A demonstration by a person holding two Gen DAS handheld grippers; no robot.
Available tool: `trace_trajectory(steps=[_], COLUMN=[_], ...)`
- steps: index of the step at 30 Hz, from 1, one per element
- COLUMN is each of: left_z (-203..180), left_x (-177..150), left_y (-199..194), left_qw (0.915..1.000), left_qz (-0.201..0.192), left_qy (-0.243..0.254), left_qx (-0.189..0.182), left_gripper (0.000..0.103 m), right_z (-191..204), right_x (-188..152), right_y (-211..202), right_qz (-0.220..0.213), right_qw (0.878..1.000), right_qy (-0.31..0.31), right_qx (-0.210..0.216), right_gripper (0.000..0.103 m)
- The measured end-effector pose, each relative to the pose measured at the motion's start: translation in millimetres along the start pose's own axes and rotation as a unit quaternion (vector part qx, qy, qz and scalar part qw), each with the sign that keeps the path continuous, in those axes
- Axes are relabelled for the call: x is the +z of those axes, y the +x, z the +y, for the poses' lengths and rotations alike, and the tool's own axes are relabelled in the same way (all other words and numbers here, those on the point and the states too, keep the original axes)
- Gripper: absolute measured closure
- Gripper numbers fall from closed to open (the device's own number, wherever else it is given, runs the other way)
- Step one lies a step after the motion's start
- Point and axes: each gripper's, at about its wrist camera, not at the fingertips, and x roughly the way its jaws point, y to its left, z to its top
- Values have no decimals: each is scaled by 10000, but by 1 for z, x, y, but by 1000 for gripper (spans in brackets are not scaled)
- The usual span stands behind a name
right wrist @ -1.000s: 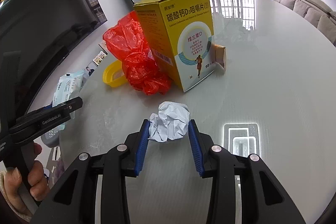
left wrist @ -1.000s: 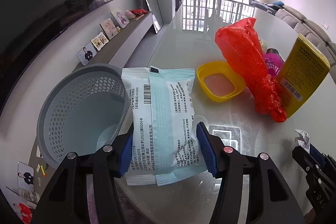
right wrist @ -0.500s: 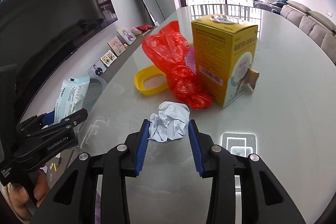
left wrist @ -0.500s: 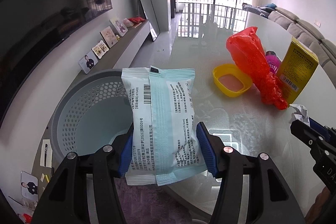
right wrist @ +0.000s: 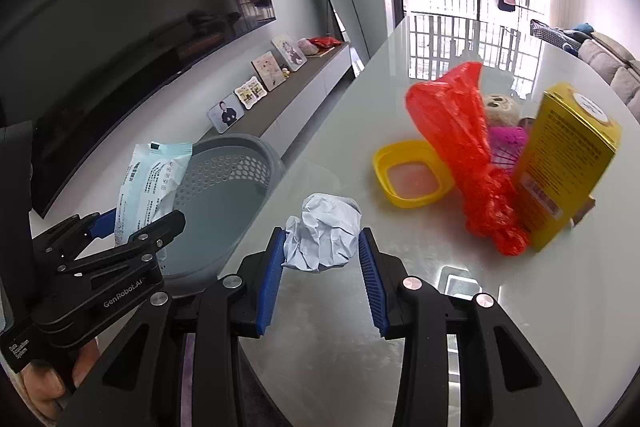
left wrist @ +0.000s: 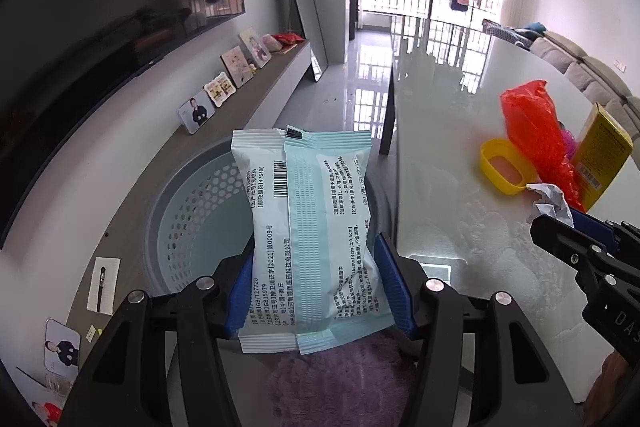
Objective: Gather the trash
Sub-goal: 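Carry the wipe pack and paper ball with both tools over the grey basket, then open both tools to drop the wipe pack and paper ball into the basket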
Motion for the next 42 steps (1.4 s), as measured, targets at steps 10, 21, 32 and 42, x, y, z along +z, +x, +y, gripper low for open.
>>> trace_trajectory(steps=[10, 21, 32, 42], left_z=[67, 103, 113, 111], left_x=[0, 0, -7, -8], left_y=[14, 41, 53, 49], left_qw=[9975, 9948, 9927, 9925], left_qz=[162, 375, 515, 457], left_qy=[-480, -802, -978, -997], left_qx=[489, 505, 482, 544], left_gripper=[48, 48, 43, 29], right_z=[53, 98, 111, 104], right_x=[25, 54, 59, 57], right_y=[44, 100, 129, 129], right_qz=[207, 451, 599, 513], right_qw=[9974, 9915, 9889, 9909], right_qy=[-505, -914, -1076, -1009], right_qx=[480, 803, 829, 731], right_gripper=[66, 66, 65, 43])
